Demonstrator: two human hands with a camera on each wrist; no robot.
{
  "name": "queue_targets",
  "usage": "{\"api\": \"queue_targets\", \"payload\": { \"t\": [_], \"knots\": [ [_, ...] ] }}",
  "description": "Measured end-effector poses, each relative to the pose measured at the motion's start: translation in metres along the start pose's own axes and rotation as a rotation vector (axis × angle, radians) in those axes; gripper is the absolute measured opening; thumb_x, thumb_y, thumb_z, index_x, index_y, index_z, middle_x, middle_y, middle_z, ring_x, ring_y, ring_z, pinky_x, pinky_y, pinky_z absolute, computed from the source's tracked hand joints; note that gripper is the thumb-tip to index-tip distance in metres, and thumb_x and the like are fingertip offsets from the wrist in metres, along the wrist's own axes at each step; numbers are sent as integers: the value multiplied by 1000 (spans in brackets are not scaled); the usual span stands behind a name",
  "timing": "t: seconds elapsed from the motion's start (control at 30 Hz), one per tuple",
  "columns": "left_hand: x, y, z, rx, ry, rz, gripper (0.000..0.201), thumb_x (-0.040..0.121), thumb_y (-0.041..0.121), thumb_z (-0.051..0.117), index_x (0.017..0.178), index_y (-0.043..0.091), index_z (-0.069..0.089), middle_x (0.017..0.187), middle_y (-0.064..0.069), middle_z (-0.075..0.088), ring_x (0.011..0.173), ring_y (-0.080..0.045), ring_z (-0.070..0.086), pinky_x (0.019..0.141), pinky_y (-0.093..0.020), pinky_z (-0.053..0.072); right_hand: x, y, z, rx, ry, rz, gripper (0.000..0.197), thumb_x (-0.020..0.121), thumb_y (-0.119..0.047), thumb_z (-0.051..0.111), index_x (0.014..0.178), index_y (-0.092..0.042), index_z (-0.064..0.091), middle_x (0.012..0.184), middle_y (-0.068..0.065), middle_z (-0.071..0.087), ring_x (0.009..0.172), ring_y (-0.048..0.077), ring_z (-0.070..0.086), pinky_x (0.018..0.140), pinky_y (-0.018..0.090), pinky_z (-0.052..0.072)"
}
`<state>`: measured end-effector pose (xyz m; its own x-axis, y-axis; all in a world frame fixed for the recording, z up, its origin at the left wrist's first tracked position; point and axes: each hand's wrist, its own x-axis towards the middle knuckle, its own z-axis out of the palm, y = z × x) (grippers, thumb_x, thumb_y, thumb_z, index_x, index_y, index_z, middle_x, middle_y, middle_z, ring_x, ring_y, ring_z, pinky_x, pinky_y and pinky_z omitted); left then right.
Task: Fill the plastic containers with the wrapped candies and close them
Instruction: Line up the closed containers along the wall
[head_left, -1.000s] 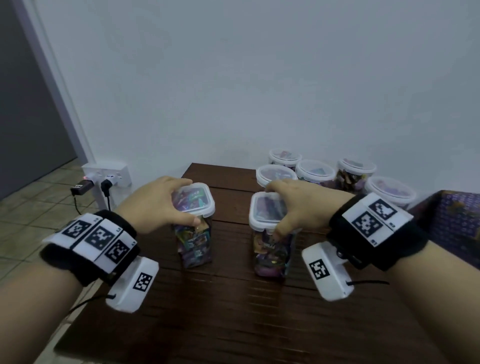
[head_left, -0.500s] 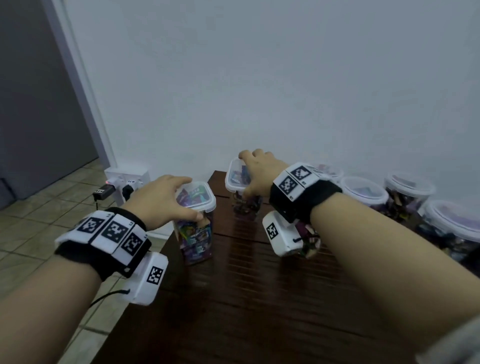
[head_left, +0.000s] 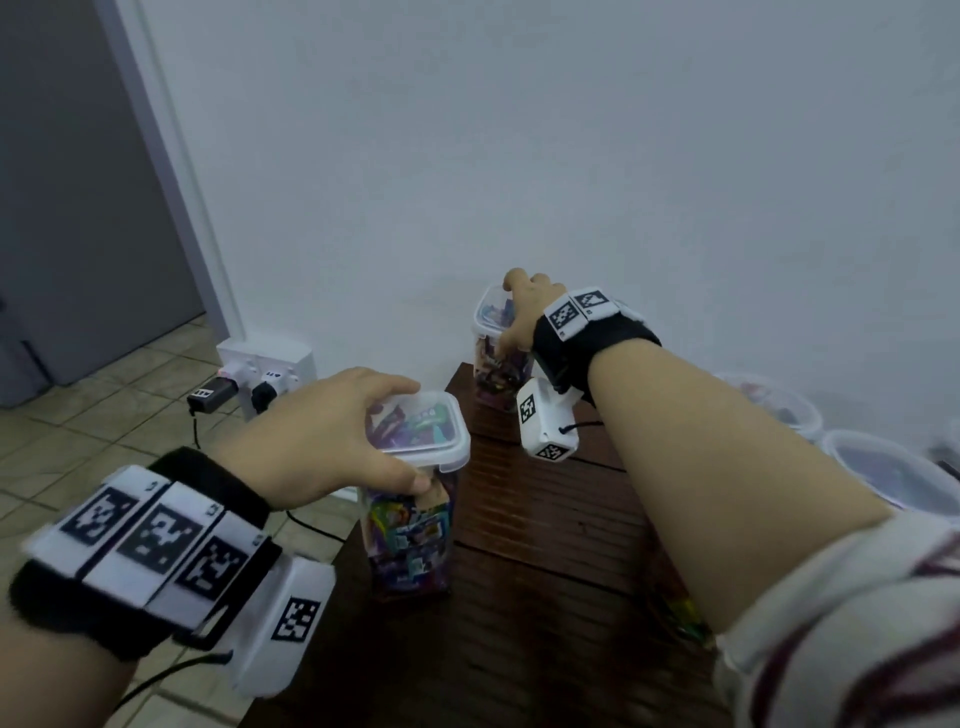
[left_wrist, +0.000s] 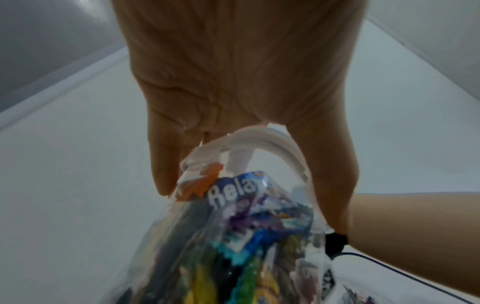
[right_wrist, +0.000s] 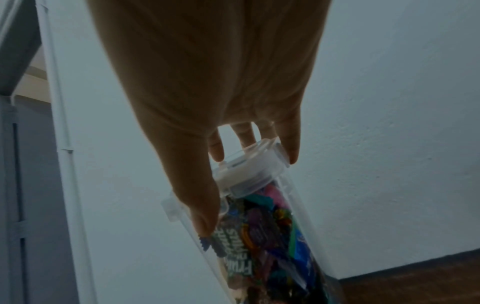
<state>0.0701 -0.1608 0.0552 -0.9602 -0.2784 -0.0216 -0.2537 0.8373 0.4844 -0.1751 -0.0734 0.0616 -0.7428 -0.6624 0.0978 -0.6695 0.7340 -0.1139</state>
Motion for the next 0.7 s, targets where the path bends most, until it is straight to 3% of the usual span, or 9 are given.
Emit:
{"api": "queue_targets", "payload": {
  "t": [0.13,0.3,0.4,0.5,0.6,0.7],
  "knots": [
    [4,-11,0,-16,7,24,105,35,76,58,133,42,41,121,23,46,109,1,48,97,-30,43,29,-1,6,-4,-32,6,74,70,-37,76,130,-13,38,124,16,50,103,37,56,88,47,50],
    [13,-22,0,-121,10,17,98,33,71,63,126,48,43,112,32,44,102,14,45,82,-7,38,50,-1,10,-67,-54,-19,56,82,-24,64,133,-13,43,129,14,51,109,35,56,92,44,48],
    [16,-24,0,-148,6,14,96,33,70,65,124,49,44,115,30,44,103,13,46,82,-8,39,51,7,17,-96,-91,-23,54,82,-20,60,133,-17,43,127,13,50,107,36,56,90,42,49],
    [17,-25,1,-198,3,2,93,34,69,68,122,49,46,120,30,45,106,12,46,83,-10,39,39,11,7,-89,-89,-25,49,89,-18,55,136,-13,43,134,13,49,114,34,53,93,37,45],
    [17,-21,0,-238,0,-11,92,34,66,71,121,48,47,116,33,45,101,16,45,75,-5,36,20,16,-26,-37,-66,-14,49,94,-17,52,141,-11,40,144,11,43,127,28,46,98,31,38],
    [19,-11,-1,-230,-5,-26,87,50,48,88,127,39,47,109,32,48,95,14,46,72,-4,35,-9,20,-71,-12,-23,-43,45,95,-19,53,138,-11,45,143,8,44,129,26,44,100,31,35]
  ]
}}
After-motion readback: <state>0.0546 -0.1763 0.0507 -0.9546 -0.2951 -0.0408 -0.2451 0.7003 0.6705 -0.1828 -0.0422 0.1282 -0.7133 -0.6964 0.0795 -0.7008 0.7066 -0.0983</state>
